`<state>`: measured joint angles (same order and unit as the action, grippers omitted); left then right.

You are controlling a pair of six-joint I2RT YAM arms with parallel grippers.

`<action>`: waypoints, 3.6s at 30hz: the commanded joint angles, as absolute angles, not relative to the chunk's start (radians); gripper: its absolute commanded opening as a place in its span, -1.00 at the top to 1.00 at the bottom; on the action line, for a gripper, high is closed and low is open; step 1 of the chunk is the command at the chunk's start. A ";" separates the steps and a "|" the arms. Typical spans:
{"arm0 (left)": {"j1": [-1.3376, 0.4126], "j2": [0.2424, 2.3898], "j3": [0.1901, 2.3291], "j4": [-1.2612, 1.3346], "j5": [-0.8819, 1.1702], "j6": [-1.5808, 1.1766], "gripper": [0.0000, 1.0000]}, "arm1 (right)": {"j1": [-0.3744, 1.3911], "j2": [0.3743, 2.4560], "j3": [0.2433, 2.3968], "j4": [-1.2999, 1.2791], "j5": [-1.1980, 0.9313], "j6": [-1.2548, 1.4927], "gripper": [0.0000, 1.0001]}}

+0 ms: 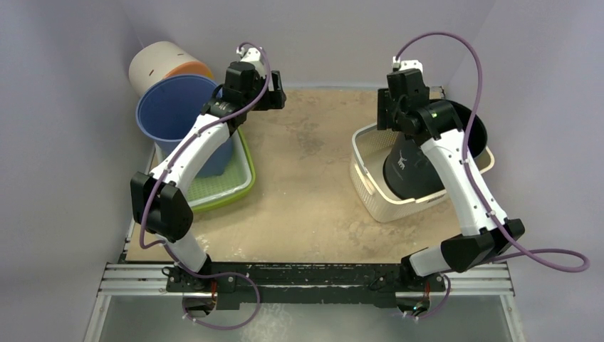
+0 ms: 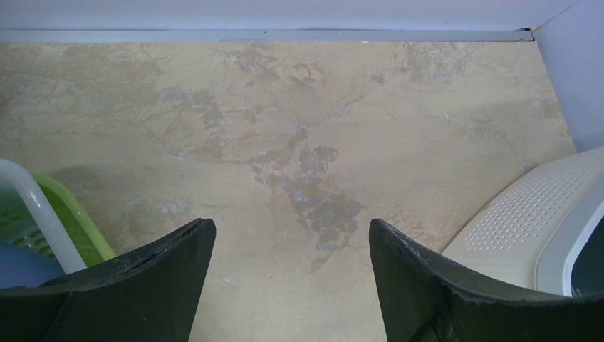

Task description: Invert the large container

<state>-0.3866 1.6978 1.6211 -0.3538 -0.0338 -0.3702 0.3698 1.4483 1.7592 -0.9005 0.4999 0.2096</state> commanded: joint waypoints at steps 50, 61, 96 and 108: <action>-0.363 1.676 1.614 -0.322 -0.025 -0.279 -0.61 | 0.193 1.614 2.465 -0.971 0.439 0.123 1.00; -0.354 1.653 1.600 -0.318 -0.026 -0.289 -0.61 | 0.193 1.366 2.185 -0.438 0.149 0.112 1.00; -0.352 1.438 1.512 -0.251 -0.239 -0.364 -0.58 | 0.192 1.690 1.711 0.756 -0.705 0.734 1.00; -0.351 1.421 1.510 -0.257 -0.282 -0.338 -0.58 | 0.232 1.983 1.849 0.986 -0.858 1.107 1.00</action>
<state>-0.3599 1.4666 1.5070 -0.3008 -0.2474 -0.3546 0.1993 2.0346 1.7187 0.6136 -0.7860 0.9314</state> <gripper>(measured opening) 0.795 0.031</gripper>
